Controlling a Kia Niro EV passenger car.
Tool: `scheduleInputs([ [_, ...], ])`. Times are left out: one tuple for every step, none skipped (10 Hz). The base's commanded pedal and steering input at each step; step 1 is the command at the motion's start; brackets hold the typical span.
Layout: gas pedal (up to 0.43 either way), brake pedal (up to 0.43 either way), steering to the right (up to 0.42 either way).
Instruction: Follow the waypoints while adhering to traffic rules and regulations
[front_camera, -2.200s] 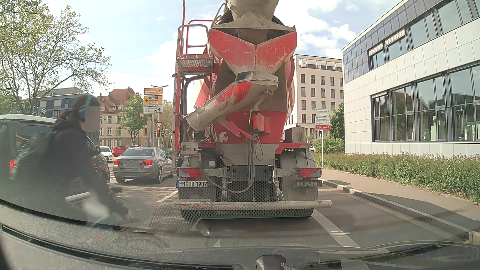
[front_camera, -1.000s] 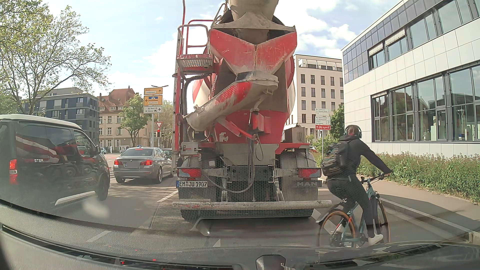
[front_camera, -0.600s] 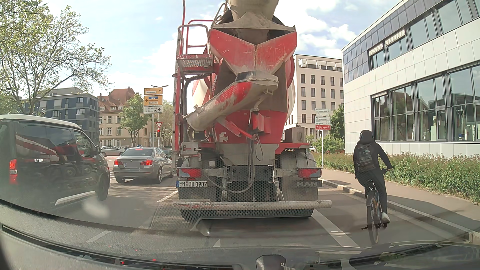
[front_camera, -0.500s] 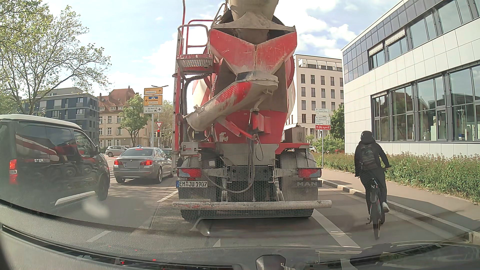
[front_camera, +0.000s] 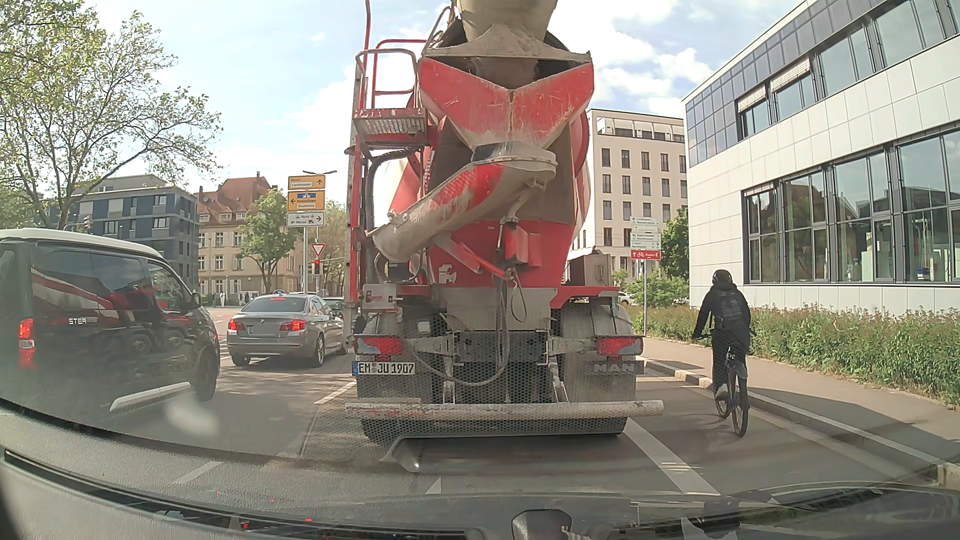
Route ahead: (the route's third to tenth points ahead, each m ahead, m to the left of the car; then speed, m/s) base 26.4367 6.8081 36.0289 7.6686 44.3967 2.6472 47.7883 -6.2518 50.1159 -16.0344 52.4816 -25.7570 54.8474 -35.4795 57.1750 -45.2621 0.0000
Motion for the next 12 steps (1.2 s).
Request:
scheduleInputs([
  [0.000,0.238,-0.012],
  [0.000,0.238,-0.012],
  [0.000,0.238,-0.012],
  [0.000,0.238,-0.012],
  [0.000,0.238,-0.012],
  [0.000,0.238,-0.011],
  [0.000,0.238,-0.012],
  [0.000,0.238,-0.012],
  [0.000,0.238,-0.012],
  [0.000,0.238,-0.012],
  [0.000,0.238,-0.012],
  [0.000,0.238,-0.012],
])
